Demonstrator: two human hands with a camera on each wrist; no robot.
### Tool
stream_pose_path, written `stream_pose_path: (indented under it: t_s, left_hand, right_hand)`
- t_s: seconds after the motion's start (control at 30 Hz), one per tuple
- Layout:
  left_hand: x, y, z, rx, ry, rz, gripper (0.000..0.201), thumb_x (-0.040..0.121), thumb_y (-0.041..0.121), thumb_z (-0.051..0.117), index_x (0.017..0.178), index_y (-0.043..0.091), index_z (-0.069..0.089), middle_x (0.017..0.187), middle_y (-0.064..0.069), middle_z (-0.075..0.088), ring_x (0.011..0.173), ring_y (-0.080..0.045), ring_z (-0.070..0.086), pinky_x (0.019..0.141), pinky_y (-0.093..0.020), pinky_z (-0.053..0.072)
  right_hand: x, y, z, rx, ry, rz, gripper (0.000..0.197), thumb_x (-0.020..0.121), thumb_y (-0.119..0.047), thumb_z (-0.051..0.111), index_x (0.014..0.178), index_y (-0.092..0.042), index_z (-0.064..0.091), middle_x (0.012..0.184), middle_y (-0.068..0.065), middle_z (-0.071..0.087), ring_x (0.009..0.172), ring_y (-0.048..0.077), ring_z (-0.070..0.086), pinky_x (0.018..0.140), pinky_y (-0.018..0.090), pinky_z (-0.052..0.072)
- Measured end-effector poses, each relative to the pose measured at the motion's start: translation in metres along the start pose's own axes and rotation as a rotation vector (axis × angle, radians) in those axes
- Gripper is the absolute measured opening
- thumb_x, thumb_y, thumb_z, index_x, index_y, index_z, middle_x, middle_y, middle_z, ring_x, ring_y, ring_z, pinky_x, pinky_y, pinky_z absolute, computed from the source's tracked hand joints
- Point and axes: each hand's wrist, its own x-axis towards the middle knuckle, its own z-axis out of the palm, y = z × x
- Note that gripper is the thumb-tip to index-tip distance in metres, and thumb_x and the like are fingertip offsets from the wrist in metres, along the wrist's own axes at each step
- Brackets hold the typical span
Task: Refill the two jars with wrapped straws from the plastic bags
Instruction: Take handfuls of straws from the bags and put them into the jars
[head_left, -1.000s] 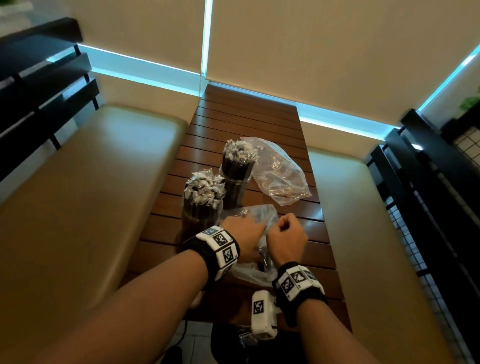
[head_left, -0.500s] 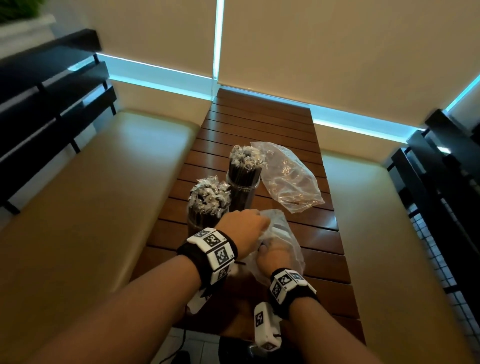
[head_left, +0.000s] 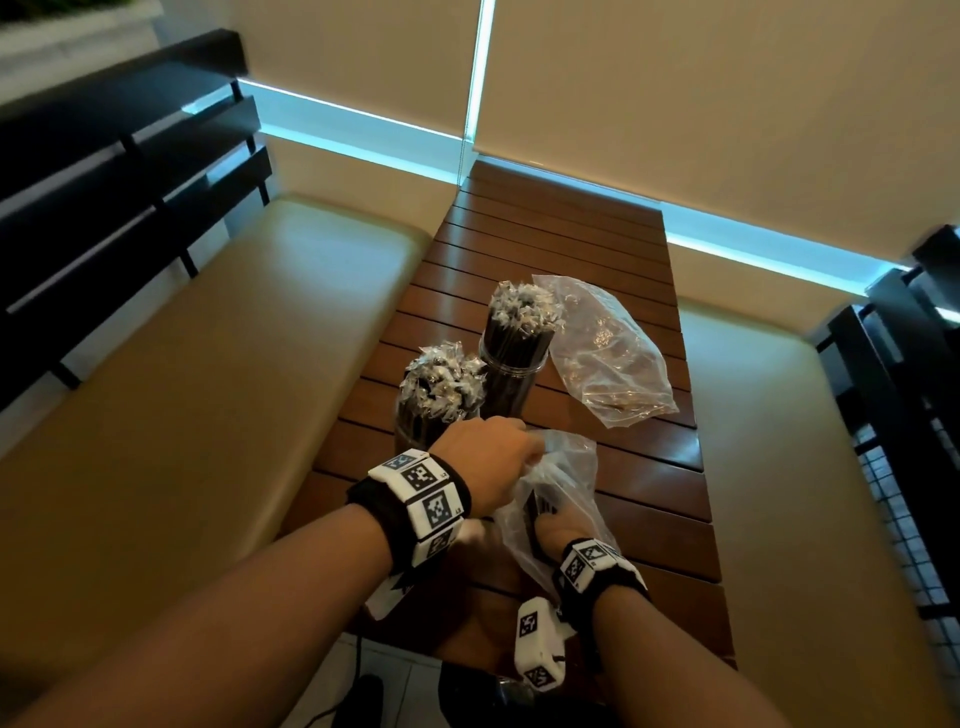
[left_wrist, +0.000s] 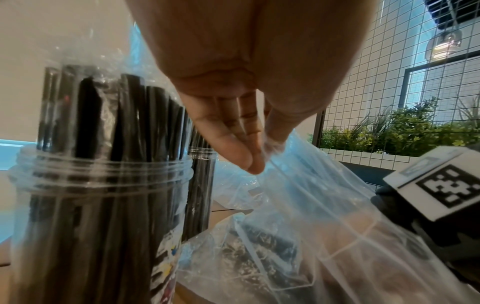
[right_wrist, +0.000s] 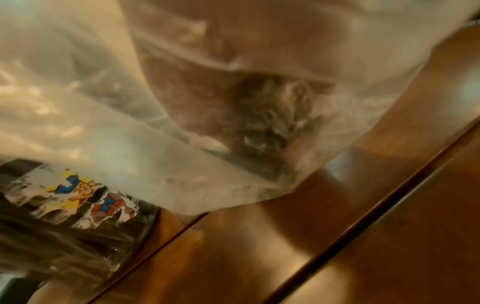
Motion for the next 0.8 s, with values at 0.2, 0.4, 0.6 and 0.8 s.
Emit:
stream_pose_path:
  t_s: [0.2,0.4,0.6,0.8]
  left_hand:
    - [0.005,0.002,0.001,-0.007,0.024,-0.018,0.012,0.093,0.020,0.052,0.103,0.023,0.057,0.099,0.003,0.054,0.093,-0.025,0.060,0.066,-0.033,0.038]
    - [0.019,0.008,0.009,-0.035,-0.015,-0.116,0.017,0.093,0.012,0.052,0.108,0.013,0.060,0.104,-0.009,0.061,0.095,-0.032,0.062,0.079,-0.041,0.053]
    - [0.024,0.015,0.016,-0.081,-0.069,-0.243,0.023,0.094,0.007,0.046,0.108,0.008,0.063,0.107,-0.017,0.065,0.100,-0.037,0.064,0.085,-0.045,0.055]
    - [0.021,0.019,0.014,-0.072,-0.063,-0.361,0.029,0.099,0.007,0.039,0.113,0.001,0.064,0.113,-0.018,0.066,0.105,-0.036,0.064,0.087,-0.041,0.053]
  right_hand:
    - [-0.006,-0.002,-0.009,-0.153,0.141,-0.143,0.037,0.100,-0.040,0.040,0.132,-0.024,0.050,0.132,0.005,0.054,0.122,0.023,0.050,0.099,0.032,0.041]
    - [-0.030,-0.016,-0.044,-0.484,0.121,-0.259,0.034,0.097,-0.031,0.048,0.124,-0.014,0.057,0.125,0.010,0.061,0.116,0.028,0.058,0.090,0.033,0.045]
    - [-0.083,-0.040,-0.104,-0.846,0.110,-0.325,0.031,0.093,-0.032,0.058,0.119,-0.015,0.061,0.120,0.004,0.062,0.107,0.024,0.061,0.083,0.035,0.047]
    - [-0.146,-0.054,-0.167,-1.091,0.210,-0.357,0.028,0.086,-0.035,0.068,0.108,-0.018,0.066,0.082,-0.003,0.061,0.076,0.018,0.058,0.069,0.029,0.046]
